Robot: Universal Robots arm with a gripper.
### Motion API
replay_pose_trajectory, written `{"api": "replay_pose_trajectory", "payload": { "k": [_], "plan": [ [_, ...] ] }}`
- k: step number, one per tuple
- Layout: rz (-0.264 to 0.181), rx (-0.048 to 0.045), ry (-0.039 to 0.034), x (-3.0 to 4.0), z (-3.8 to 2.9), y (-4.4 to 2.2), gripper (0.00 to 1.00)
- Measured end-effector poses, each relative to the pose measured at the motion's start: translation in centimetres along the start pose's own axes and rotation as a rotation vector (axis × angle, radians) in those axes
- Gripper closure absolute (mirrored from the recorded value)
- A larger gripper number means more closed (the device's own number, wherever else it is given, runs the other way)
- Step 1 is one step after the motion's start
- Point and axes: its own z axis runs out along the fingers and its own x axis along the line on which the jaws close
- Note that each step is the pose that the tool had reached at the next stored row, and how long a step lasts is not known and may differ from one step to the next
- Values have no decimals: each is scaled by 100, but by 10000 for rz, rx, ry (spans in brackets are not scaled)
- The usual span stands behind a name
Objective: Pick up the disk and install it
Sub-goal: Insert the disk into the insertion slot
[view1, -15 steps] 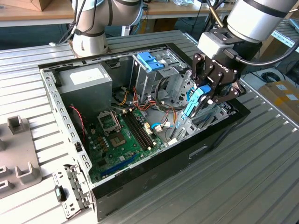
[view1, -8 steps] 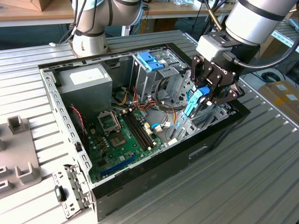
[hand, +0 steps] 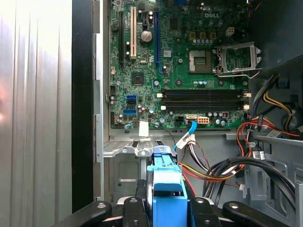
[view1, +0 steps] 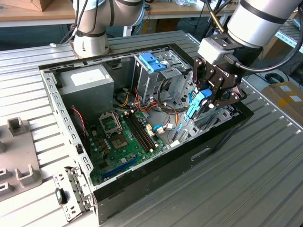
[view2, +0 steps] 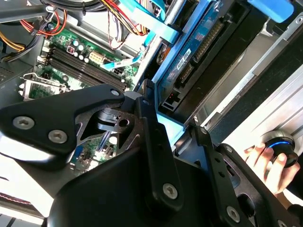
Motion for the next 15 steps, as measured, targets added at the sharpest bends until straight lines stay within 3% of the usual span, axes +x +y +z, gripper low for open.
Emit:
{"api": "replay_pose_trajectory", "payload": {
  "k": [6,7,11,15],
  "plan": [
    [0,0,-3,0,2,0,56],
    [0,0,0,0,2,0,49],
    [0,0,1,1,-3,0,49],
    [0,1,-41,-1,-65,3,49]
  ]
}}
